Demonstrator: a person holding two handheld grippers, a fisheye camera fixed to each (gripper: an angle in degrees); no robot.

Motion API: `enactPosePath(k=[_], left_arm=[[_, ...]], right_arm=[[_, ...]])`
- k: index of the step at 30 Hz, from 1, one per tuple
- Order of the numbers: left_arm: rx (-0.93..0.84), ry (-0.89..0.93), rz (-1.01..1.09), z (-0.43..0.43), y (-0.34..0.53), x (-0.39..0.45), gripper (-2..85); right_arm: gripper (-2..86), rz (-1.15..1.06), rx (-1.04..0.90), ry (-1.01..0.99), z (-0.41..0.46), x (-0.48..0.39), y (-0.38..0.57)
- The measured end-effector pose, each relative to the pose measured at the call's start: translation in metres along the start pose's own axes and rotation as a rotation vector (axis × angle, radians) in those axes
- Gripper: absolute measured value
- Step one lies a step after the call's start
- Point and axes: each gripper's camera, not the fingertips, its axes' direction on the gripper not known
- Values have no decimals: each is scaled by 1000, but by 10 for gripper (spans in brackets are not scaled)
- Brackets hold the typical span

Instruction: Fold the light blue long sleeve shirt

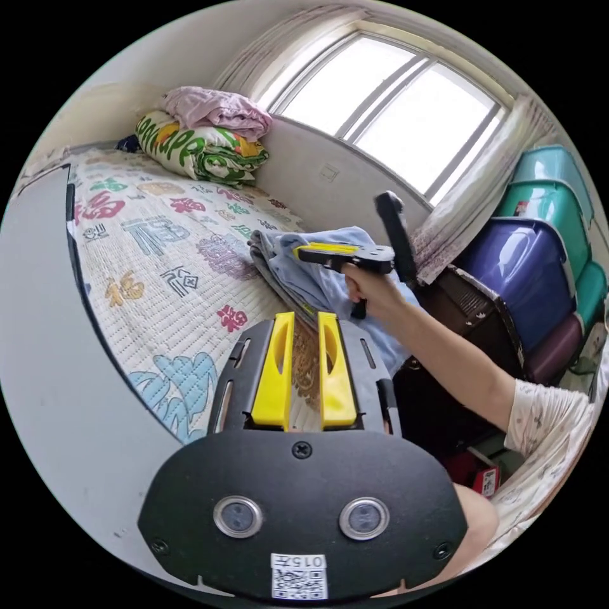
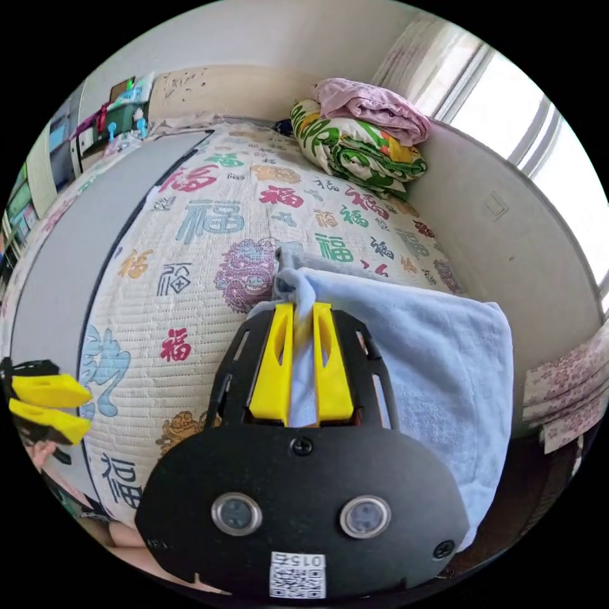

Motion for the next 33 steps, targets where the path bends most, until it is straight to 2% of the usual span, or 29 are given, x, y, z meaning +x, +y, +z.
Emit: enactPosePath(k=[5,8,11,14,16,18,24,29,31,33], left_arm=[[18,-55,-57,40,-22,-40,94],[11,-71,-137,69,-39,-66,109],[31,1,-253,91,-51,-91,127],[106,160,-404,101,-55,-111,128],[78,213,-439,109,-58,-111,106],[31,130,-421,109,-63,-102,73],[228,190,-280,20,-80,-56,17],[378,150,3,-105,-92,24,8],[453,140,22,-155,-89,40,6],[540,103,39,-211,-85,53,5]], right_arm=[[49,285,210,-251,-173,92,18],[48,415,278,-211,-243,135,46],[46,531,307,-374,-274,162,61],[47,531,313,-357,-318,148,48],[47,508,309,-322,-345,134,40],[47,507,313,-320,-372,128,39],[46,437,381,-301,-508,102,46],[45,343,617,-284,-744,88,73],[44,361,666,-237,-816,95,82],[44,416,711,-270,-869,116,95]])
